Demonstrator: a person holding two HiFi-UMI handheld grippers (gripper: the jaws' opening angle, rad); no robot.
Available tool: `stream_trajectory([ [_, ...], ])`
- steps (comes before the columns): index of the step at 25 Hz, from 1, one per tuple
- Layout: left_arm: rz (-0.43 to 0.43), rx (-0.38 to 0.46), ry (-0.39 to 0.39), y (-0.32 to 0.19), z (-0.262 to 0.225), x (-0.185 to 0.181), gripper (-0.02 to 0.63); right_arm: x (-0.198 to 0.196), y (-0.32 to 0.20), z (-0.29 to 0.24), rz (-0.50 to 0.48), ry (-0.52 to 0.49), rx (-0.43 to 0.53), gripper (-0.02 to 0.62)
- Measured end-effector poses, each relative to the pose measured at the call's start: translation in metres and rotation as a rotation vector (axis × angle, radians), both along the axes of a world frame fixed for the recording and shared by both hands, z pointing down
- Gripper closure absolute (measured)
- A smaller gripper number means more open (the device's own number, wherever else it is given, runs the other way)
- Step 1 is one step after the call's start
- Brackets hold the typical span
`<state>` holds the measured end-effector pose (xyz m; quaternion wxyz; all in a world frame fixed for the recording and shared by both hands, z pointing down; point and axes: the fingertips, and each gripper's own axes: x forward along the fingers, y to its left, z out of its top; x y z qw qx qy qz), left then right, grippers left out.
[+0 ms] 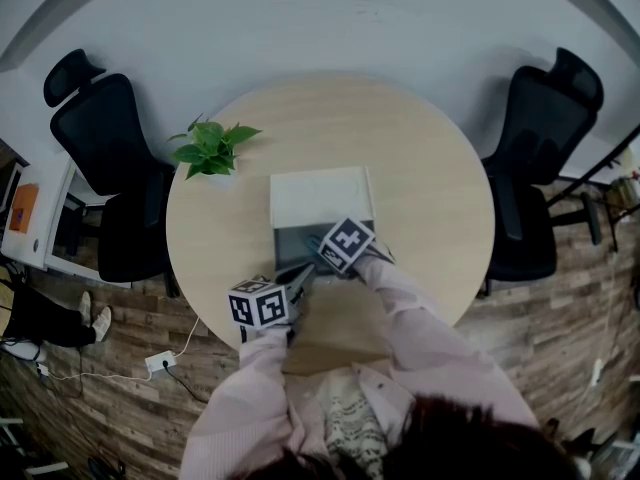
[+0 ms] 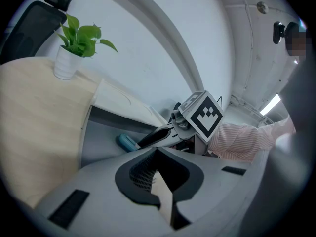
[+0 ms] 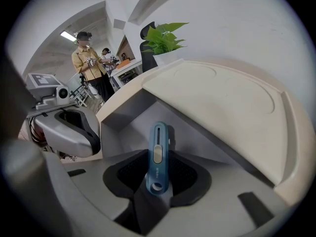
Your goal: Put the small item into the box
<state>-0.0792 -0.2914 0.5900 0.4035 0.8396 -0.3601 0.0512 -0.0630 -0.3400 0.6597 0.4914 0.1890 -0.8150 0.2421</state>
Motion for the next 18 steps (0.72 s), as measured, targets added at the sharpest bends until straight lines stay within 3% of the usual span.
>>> stream_trajectory([
  [18, -0.010, -0.014, 0.007, 0.0018, 0.0049, -0.0033, 0.595, 0.0000, -0.0005, 0.0072, -0.004, 0.063, 0.037, 0.465],
])
